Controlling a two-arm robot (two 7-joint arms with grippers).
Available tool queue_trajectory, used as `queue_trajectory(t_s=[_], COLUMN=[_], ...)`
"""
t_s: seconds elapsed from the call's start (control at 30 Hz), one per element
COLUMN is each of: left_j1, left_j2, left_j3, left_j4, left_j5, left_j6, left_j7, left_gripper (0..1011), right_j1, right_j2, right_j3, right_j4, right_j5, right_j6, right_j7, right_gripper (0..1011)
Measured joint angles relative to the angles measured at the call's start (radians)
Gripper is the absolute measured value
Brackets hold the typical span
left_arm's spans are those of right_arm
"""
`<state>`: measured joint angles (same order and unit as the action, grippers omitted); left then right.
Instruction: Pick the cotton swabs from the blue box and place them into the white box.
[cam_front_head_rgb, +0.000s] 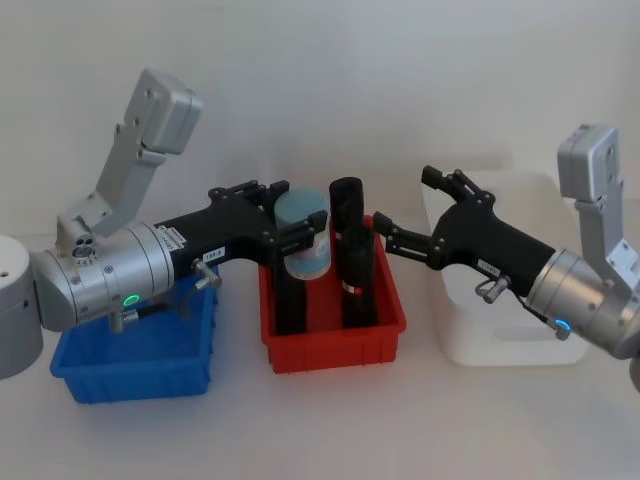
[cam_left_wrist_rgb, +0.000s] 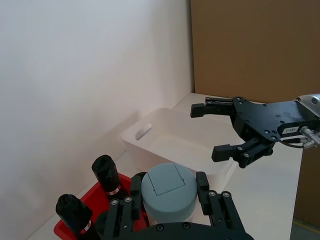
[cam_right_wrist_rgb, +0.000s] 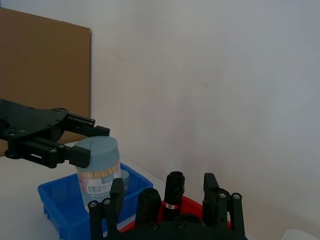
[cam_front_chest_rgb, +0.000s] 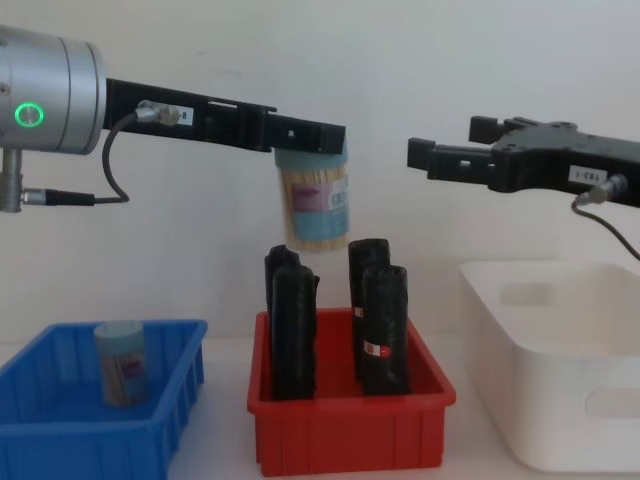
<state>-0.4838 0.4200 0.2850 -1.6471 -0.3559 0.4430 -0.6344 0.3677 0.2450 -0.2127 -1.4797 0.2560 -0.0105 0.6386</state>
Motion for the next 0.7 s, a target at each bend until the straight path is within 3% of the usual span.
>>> queue_trajectory(t_s=[0.33, 0.7], left_j1=[0.000, 0.000], left_j2=[0.000, 0.000], left_j3=[0.000, 0.000], left_j4=[0.000, 0.000], left_j5=[0.000, 0.000], left_j6=[0.000, 0.000], left_j7=[-0.001, -0.001], left_gripper=[660, 659], right_j1=[0.015, 0.045], right_j2=[-0.003, -0.018], right_j3=[-0.022, -0.054], right_j4=[0.004, 0.041], right_j5=[0.025, 0.012], right_j6=[0.014, 0.049], right_j7=[0.136, 0.249], right_gripper=[1001, 1001])
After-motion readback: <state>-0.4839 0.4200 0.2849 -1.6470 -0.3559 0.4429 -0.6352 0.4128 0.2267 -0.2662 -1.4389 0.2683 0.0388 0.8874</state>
